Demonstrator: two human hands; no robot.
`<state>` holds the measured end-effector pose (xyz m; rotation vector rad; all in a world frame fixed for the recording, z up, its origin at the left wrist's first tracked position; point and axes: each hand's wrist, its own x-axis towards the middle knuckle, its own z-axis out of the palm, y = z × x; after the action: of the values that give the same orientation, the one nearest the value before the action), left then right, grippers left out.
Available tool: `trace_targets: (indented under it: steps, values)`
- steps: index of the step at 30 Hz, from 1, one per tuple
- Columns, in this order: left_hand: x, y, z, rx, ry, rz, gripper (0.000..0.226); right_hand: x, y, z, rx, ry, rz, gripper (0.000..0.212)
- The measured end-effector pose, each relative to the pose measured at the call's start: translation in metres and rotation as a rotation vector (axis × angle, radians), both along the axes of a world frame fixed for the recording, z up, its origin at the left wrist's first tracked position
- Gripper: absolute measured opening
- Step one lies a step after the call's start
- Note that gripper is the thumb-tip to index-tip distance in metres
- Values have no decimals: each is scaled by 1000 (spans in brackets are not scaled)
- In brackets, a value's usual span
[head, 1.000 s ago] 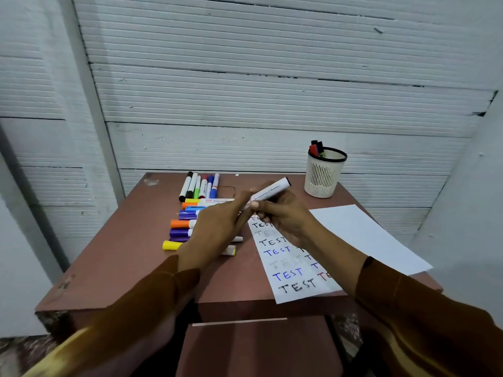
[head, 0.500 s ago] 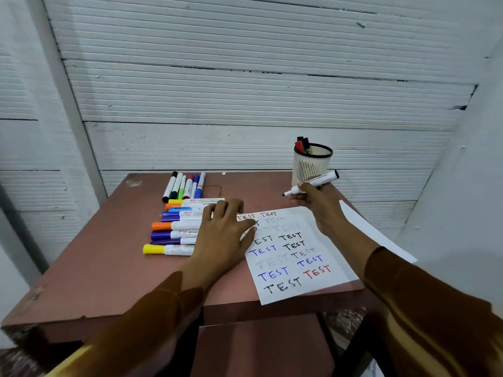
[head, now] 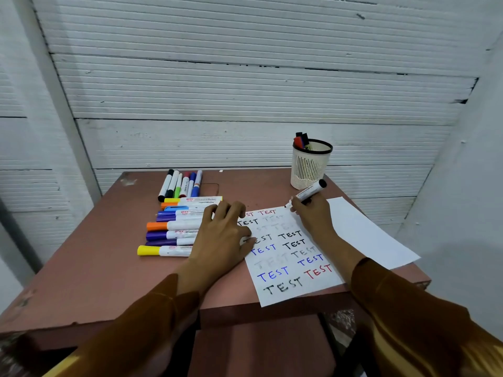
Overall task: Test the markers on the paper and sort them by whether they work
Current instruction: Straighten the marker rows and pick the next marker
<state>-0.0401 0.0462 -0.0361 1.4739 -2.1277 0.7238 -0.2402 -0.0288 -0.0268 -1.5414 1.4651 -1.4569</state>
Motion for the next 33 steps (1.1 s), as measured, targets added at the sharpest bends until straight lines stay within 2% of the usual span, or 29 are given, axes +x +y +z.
trace_targets:
  steps: [5,10,17,19,21,26,30,33]
  values:
    - [0,0,-1,-8,10,0,28,2,0,-2,4,70,34,12]
    - [-1,0,-1,-5,4,8,28,2,-5,-7,16,174,36,27]
    - [-1,0,-2,3,0,13,30,0,-4,-7,1,246,-24,20]
    - [0,-1,-3,5,2,12,30,-2,-6,-6,-8,218,-70,14]
    - [0,-1,-3,2,7,11,32,-2,-7,-6,-6,193,-84,17]
    - [0,-2,-5,-3,24,-9,43,1,-4,-6,31,161,6,17]
    - [2,-3,-7,-4,30,-24,41,0,-7,-7,51,136,-41,20]
    - [1,-1,-6,-1,64,-39,36,-3,-6,-5,88,44,-72,24]
